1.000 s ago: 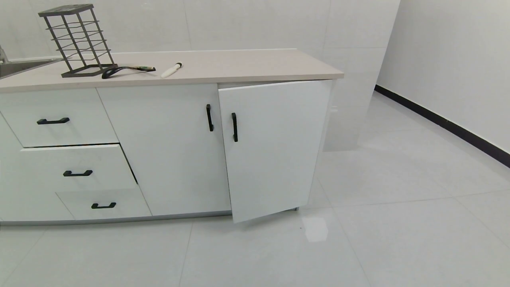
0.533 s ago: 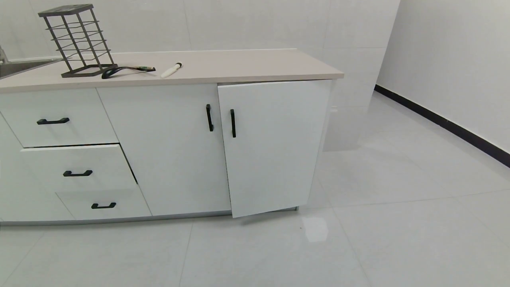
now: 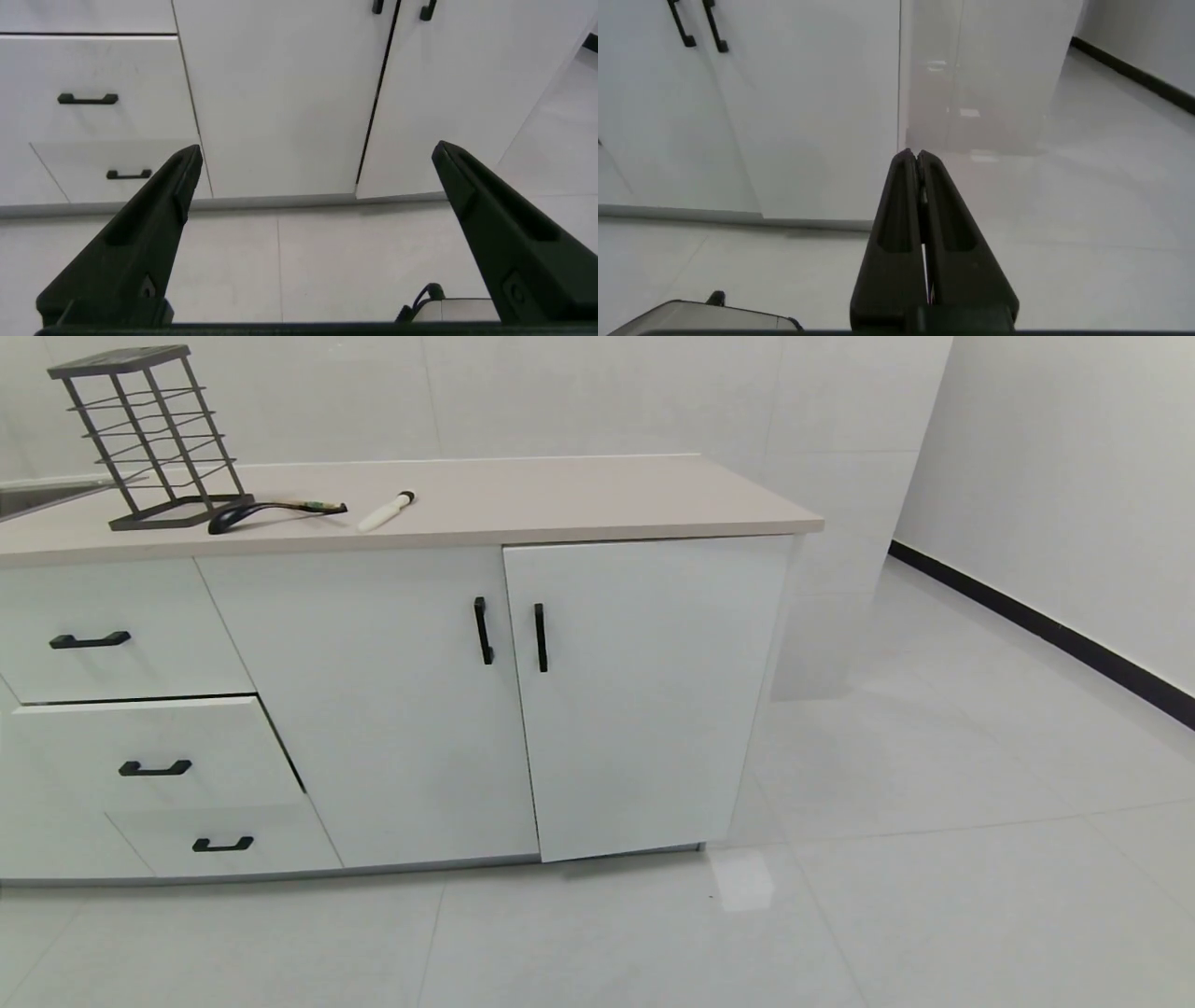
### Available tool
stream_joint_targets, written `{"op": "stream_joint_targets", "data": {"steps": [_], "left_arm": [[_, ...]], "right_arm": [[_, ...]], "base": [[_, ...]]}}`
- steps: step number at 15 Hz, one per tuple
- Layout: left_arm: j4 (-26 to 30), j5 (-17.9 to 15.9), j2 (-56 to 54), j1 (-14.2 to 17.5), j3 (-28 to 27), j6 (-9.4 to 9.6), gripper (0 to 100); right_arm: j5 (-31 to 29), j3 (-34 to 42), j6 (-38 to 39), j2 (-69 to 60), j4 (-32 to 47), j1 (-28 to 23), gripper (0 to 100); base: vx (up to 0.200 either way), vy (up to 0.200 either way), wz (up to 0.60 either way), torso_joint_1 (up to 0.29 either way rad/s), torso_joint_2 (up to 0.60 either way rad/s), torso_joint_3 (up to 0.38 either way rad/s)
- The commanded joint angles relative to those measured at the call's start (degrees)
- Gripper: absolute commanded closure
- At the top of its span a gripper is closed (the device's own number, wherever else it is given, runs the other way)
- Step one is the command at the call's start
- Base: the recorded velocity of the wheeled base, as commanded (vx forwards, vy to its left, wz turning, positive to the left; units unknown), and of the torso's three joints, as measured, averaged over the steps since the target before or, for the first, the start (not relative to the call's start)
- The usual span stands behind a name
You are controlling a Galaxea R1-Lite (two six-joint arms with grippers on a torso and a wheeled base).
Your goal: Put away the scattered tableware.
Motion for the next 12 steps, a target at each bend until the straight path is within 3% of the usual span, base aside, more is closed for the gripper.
{"op": "stream_joint_targets", "data": {"steps": [1,4,5,7,9,12], "left_arm": [[0.00,0.00,0.00,0.00,0.00,-0.02,0],[0.00,0.00,0.00,0.00,0.00,0.25,0],[0.00,0.00,0.00,0.00,0.00,0.33,0],[0.00,-0.08,0.00,0.00,0.00,0.33,0],[0.00,-0.08,0.00,0.00,0.00,0.33,0],[0.00,0.00,0.00,0.00,0.00,0.16,0]], "right_arm": [[-0.14,0.00,-1.09,0.19,-0.04,-0.02,100],[-0.32,0.00,-1.00,0.19,0.40,-0.11,100],[-0.32,0.00,-1.18,0.19,0.75,-0.11,100],[-5.42,0.00,-2.15,0.19,2.86,-0.02,100],[-6.38,-0.09,-0.30,0.19,3.66,-0.02,100],[-6.38,-0.09,-0.21,0.19,3.66,-0.02,100]], "base": [[0.200,0.000,0.00,0.002,0.00,0.002],[0.200,0.200,0.00,-0.001,0.00,0.002],[0.000,0.200,0.00,0.007,0.01,0.002],[0.000,0.200,0.60,0.005,0.00,0.000],[0.000,0.200,0.60,0.005,0.00,0.000],[0.000,0.200,0.00,0.001,0.00,0.004]]}}
